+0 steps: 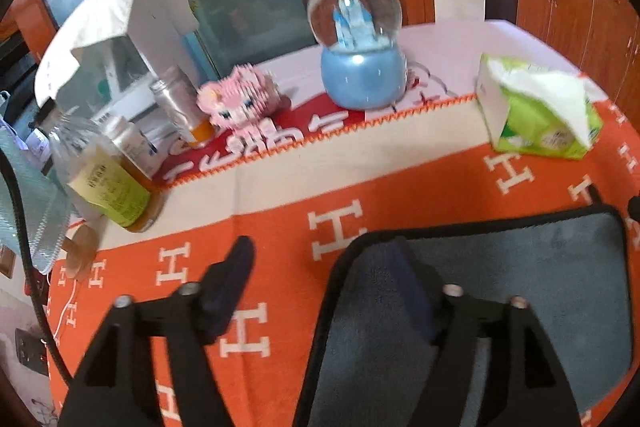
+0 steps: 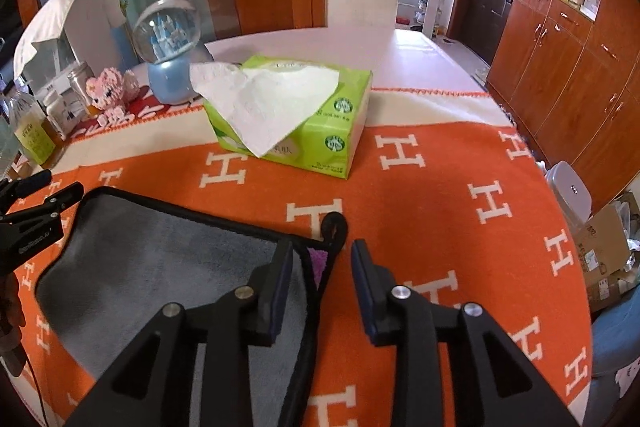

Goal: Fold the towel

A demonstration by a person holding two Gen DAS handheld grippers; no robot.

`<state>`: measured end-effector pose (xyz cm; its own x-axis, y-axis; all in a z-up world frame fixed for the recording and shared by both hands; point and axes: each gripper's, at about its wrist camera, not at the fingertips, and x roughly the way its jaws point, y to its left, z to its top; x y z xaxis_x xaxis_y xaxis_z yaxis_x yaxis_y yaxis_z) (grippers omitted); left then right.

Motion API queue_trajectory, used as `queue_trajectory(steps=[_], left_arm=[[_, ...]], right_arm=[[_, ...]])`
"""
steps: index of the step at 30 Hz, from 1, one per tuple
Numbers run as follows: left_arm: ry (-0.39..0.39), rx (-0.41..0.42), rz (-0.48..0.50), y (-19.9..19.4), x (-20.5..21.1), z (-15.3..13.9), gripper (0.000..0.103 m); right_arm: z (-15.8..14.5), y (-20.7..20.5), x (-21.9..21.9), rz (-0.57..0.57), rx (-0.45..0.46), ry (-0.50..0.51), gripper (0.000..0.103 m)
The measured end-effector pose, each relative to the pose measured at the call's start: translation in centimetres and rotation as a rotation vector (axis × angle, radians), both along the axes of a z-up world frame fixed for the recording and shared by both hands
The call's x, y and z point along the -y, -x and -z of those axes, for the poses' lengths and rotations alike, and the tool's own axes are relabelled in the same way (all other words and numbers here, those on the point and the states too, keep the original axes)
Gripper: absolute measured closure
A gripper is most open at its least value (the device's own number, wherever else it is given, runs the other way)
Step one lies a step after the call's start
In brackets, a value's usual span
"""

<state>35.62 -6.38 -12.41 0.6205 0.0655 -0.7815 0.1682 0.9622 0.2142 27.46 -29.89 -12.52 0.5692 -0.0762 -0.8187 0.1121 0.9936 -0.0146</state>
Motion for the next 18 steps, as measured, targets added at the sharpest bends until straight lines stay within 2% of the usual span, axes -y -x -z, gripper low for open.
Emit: queue_trajectory(steps=[1, 3, 7, 12, 18], left_arm=[[0.013, 0.006, 0.001, 0.5, -0.2, -0.9, 0.021], [0.024, 0.013, 0.002, 1.2, -0.3, -2.1, 0.021], [-0.003, 0.047, -0.011, 3.2, -0.4, -4.8, 0.020], [0.010, 0.050, -0.024, 6.3, -0.5, -7.6, 0.019], [0.045, 0.042, -0.077, 9.9, -0.9, -9.9, 0.019]], right_arm=[[-0.4, 0.1, -0.1, -0.003, 0.004, 0.000, 0.073], [-1.5, 0.6, -0.5, -0.007, 0.012, -0.004, 0.073], [-3.8, 1.8, -1.4, -0.015, 0.018, -0.036, 0.072], [-6.0, 4.0, -2.9, -0.020, 0.022, -0.036, 0.060], [-8.4, 7.1, -4.5, -0.032, 0.025, -0.071, 0.056]])
